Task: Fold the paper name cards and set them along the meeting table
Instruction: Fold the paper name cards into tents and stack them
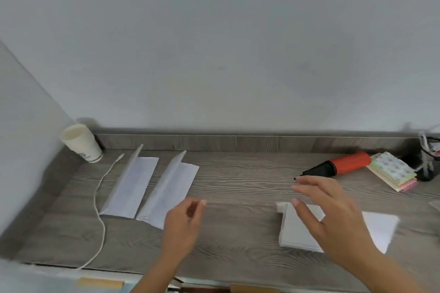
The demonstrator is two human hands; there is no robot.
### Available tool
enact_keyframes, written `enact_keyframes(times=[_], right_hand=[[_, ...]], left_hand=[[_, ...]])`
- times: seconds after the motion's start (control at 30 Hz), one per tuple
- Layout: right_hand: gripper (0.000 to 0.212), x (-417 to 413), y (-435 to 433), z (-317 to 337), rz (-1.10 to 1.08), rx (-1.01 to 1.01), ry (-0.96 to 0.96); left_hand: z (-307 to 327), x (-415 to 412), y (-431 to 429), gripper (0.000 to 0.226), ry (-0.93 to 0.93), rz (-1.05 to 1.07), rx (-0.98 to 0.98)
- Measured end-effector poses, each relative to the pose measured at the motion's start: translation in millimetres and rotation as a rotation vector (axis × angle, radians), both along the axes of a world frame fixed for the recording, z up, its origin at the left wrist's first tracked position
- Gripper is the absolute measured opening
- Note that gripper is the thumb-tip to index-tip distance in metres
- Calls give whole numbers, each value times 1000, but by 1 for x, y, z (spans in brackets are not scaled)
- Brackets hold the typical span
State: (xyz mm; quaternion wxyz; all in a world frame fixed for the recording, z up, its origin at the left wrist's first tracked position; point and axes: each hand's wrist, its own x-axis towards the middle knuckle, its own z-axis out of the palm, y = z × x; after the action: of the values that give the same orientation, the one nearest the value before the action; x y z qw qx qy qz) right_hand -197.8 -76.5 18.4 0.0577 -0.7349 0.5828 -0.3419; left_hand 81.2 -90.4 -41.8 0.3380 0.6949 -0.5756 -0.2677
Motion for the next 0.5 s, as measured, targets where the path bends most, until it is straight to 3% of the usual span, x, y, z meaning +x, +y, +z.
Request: enact_keyframes(times=[0.07,0.23,0.37,0.5], right_hand=[[28,25,-12,-3,119,17,-8],[20,76,-40,-20,269,104,120],[17,95,-54,-39,281,219,180],[23,95,-59,-43,273,307,141]], left_hand=[[-8,33,10,30,189,164,99],[-18,84,21,51,969,562,485],[-32,104,7,37,1349,616,425],[-23,106,-9,15,1511,614,298]])
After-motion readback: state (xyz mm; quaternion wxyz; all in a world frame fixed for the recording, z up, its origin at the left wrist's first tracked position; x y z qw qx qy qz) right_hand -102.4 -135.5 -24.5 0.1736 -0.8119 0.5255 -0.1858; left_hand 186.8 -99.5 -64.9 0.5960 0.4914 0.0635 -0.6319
